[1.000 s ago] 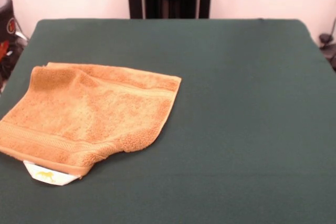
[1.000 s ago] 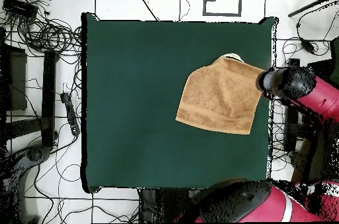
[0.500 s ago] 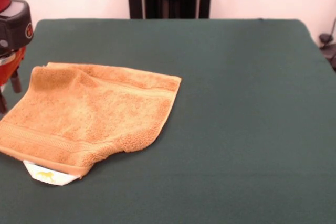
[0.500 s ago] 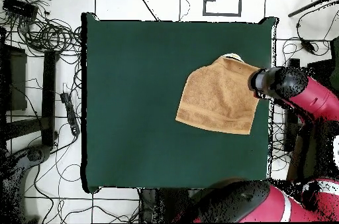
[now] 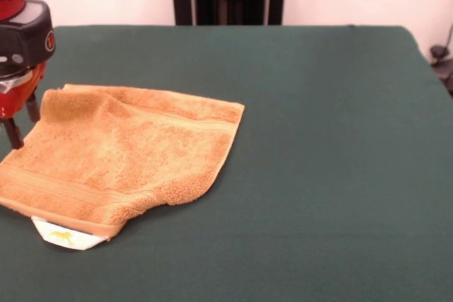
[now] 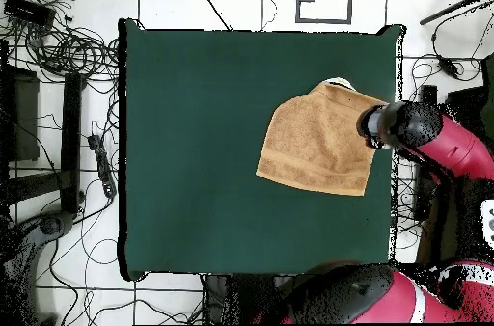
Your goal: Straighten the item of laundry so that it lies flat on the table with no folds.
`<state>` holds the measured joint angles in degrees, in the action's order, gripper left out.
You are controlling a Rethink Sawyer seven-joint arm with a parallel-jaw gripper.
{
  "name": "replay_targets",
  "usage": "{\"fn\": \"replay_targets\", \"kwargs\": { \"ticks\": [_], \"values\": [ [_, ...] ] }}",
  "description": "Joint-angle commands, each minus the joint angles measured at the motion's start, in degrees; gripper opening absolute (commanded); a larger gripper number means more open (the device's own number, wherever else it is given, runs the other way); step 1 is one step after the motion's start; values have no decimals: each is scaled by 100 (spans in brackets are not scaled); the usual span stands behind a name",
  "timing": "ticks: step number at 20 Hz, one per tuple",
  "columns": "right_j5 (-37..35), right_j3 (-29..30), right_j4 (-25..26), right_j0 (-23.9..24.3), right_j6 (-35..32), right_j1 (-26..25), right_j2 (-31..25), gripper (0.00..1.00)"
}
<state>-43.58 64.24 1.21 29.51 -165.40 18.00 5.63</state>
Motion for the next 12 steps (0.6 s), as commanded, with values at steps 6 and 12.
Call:
{"fn": "replay_targets", "kwargs": {
  "ticks": [6, 12],
  "values": [
    [-459, 1064, -272, -277, 225, 206, -724, 100],
    [-383, 1334, -321, -260, 193, 337, -744, 100]
  ]
}}
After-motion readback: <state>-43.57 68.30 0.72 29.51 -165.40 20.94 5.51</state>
